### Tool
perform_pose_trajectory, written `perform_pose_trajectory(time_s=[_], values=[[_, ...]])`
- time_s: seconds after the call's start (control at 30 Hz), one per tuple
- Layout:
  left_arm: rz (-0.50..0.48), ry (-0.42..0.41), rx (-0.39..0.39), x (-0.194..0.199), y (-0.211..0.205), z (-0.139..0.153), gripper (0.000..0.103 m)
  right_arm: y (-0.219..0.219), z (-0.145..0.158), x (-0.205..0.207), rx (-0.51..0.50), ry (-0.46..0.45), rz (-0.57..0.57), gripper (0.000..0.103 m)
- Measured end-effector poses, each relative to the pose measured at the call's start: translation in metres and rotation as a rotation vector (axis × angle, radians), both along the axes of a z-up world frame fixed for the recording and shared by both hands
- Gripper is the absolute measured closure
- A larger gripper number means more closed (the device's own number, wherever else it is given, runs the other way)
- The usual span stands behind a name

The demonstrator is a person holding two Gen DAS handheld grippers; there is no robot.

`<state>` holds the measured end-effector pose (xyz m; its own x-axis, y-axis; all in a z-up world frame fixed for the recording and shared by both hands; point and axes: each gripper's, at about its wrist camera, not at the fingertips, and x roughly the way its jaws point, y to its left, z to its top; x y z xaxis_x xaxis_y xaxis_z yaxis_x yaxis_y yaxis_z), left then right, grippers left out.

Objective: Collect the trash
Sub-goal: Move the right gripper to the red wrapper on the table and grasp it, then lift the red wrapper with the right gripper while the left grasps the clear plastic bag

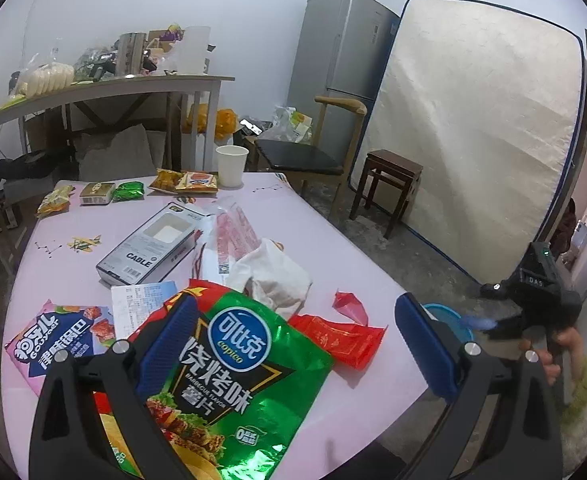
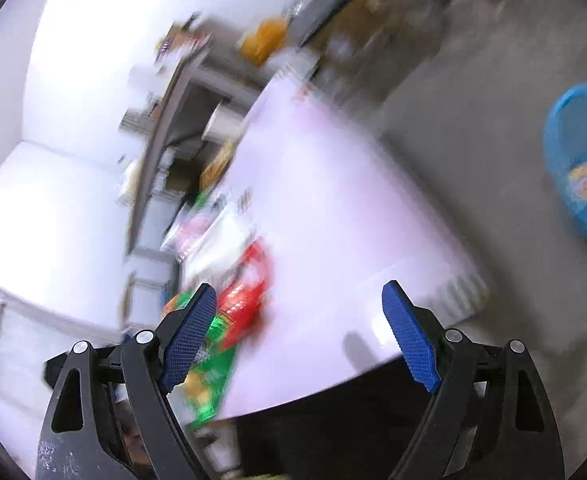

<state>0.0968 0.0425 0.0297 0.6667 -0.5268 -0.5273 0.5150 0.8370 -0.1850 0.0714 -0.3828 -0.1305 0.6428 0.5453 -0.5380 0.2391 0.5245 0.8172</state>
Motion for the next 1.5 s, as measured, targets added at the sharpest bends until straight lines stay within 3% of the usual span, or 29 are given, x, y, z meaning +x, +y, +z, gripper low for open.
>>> perform_pose_trajectory(time_s=[0.07, 0.2, 0.37, 0.43, 0.6, 0.7, 0.77, 0.87, 0.93, 1.1, 1.2, 1.3, 1.37, 1.5], values=[[0.005, 0.004, -0.006, -0.001, 0.004, -0.002, 0.006, 0.023, -0.008, 0.016, 0.053, 0.025, 0.046, 0.024], [0.005, 0.018, -0.036, -0.003, 0.012, -0.004, 0.006, 0.059, -0.027, 0.042, 0.149, 0.115, 0.075, 0.041], [-0.022, -0.007, -0.037, 0.003, 0.012, 0.000, 0.007, 0.085, -0.021, 0.061, 0.133, 0.137, 0.066, 0.043], [-0.038, -0.017, -0.023, 0.010, 0.008, 0.003, 0.009, 0.094, -0.019, 0.069, 0.117, 0.145, 0.072, 0.049], [-0.018, -0.039, 0.064, 0.032, -0.003, 0.016, 0.015, 0.106, -0.024, 0.071, 0.120, 0.175, 0.082, 0.086], [-0.012, -0.026, 0.071, 0.060, -0.004, 0.028, 0.017, 0.102, -0.028, 0.071, 0.136, 0.171, 0.080, 0.091], [-0.011, 0.015, 0.044, 0.083, -0.002, 0.032, 0.023, 0.098, -0.027, 0.070, 0.129, 0.158, 0.072, 0.093], [-0.002, 0.169, -0.009, 0.133, 0.000, 0.028, 0.030, 0.089, -0.021, 0.066, 0.092, 0.131, 0.056, 0.094], [0.027, 0.279, -0.050, 0.167, 0.002, 0.019, 0.031, 0.083, -0.017, 0.064, 0.061, 0.114, 0.044, 0.095], [0.047, 0.432, -0.056, 0.215, -0.008, -0.009, 0.033, 0.075, -0.011, 0.059, 0.014, 0.087, 0.030, 0.095], [0.049, 0.475, -0.049, 0.228, -0.017, -0.020, 0.043, 0.070, -0.011, 0.056, 0.009, 0.072, 0.026, 0.095], [0.050, 0.463, -0.035, 0.228, -0.023, -0.022, 0.056, 0.068, -0.014, 0.056, 0.025, 0.075, 0.023, 0.095], [0.048, 0.450, -0.011, 0.228, -0.028, -0.023, 0.076, 0.069, -0.017, 0.058, 0.030, 0.081, 0.022, 0.096], [0.032, 0.397, 0.047, 0.221, -0.037, -0.020, 0.095, 0.068, -0.016, 0.054, 0.031, 0.075, 0.019, 0.099]])
